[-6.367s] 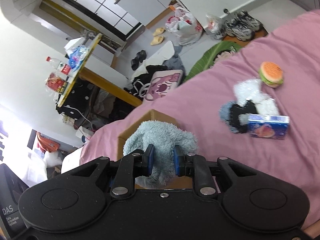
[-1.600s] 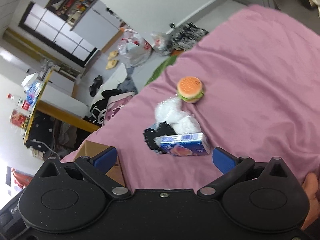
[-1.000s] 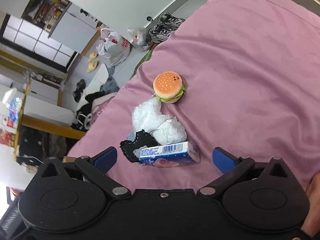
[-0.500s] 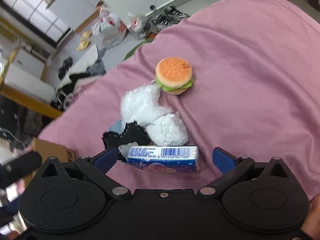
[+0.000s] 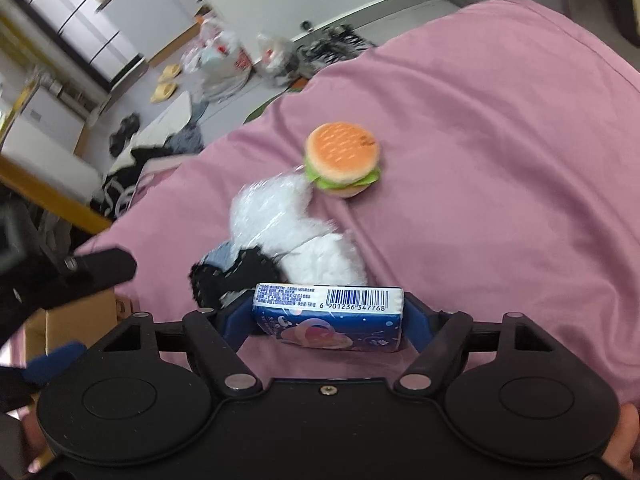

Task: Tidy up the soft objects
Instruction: 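Grasp the black fabric with the left gripper while the right gripper grasps the blue carton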

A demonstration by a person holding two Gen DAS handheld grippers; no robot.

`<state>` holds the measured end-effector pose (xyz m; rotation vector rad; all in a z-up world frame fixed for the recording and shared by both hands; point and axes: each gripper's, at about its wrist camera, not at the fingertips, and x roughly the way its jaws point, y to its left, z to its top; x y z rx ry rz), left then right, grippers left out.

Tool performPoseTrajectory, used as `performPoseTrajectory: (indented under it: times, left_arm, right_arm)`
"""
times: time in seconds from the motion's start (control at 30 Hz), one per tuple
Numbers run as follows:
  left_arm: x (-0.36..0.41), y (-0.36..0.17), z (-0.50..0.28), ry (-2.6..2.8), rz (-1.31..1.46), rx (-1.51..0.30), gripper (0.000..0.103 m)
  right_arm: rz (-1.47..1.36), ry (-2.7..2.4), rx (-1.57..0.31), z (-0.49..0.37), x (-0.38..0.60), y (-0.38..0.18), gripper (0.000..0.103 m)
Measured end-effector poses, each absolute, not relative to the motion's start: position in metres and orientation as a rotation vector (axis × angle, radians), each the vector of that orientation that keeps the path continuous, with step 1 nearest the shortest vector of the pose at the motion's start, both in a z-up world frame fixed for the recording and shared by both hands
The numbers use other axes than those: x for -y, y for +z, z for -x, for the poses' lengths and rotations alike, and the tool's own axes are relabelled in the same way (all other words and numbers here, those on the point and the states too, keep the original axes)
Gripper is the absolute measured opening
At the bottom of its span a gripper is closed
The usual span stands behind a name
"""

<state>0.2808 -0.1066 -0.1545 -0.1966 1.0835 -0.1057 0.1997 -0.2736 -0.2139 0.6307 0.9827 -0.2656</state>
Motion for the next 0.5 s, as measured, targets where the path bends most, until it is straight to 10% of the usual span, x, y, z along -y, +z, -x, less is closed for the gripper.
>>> performPoseTrajectory:
  times: [0.5]
  left_arm:
    - [0.131,-0.18,-0.285,-0.136,0.183,-1.138,0.1]
  right_arm:
    - [-0.791,-0.452,-0.89,-0.188,0.316,-0.228,0.073]
